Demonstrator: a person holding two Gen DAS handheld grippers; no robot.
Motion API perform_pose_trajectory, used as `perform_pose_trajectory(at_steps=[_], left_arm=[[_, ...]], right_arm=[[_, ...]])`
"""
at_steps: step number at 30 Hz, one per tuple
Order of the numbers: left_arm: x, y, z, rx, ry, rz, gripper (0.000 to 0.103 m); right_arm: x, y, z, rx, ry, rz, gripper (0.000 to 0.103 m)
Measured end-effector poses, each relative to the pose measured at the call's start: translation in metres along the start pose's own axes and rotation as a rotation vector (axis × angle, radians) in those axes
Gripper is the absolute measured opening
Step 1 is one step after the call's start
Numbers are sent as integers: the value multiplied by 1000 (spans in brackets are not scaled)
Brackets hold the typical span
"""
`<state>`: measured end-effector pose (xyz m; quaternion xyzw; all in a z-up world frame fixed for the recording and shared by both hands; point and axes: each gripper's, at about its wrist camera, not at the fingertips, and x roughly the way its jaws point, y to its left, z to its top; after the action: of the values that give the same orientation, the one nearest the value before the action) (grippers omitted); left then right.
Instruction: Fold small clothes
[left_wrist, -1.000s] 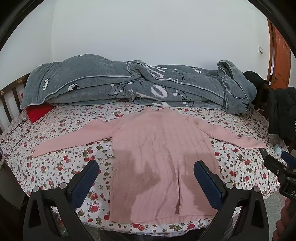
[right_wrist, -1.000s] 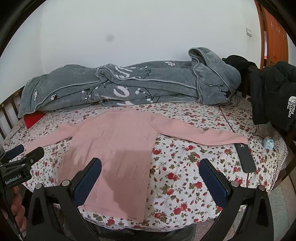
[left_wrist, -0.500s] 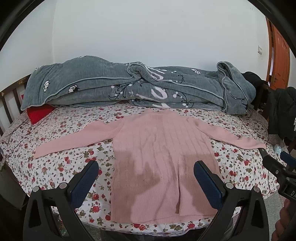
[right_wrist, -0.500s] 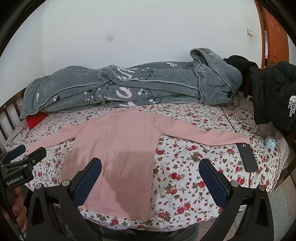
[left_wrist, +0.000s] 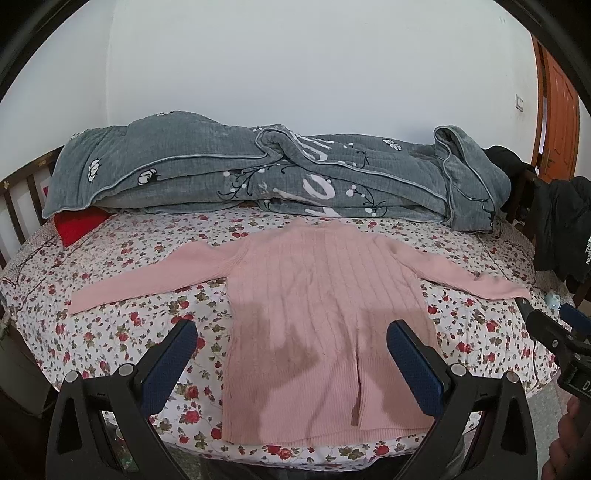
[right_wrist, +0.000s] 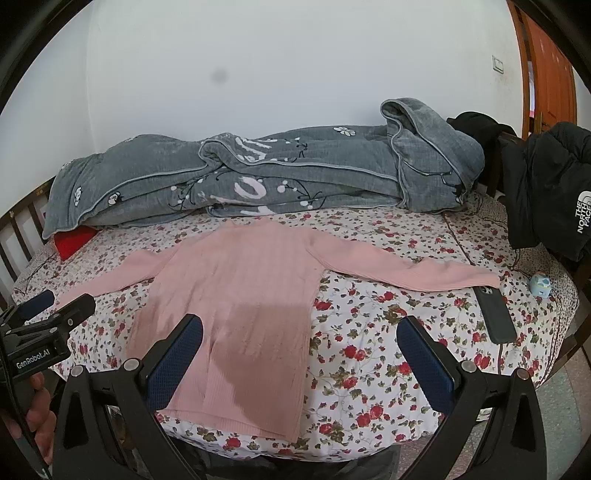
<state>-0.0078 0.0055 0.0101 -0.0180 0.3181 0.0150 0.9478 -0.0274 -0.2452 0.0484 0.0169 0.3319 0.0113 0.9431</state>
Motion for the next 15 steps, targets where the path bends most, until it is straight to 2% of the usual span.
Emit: perform_pose_trajectory(at_steps=[15], left_arm=[[-2, 5, -2, -10, -6, -11, 103]], right_arm=[[-5, -1, 0, 2, -11, 3, 103]])
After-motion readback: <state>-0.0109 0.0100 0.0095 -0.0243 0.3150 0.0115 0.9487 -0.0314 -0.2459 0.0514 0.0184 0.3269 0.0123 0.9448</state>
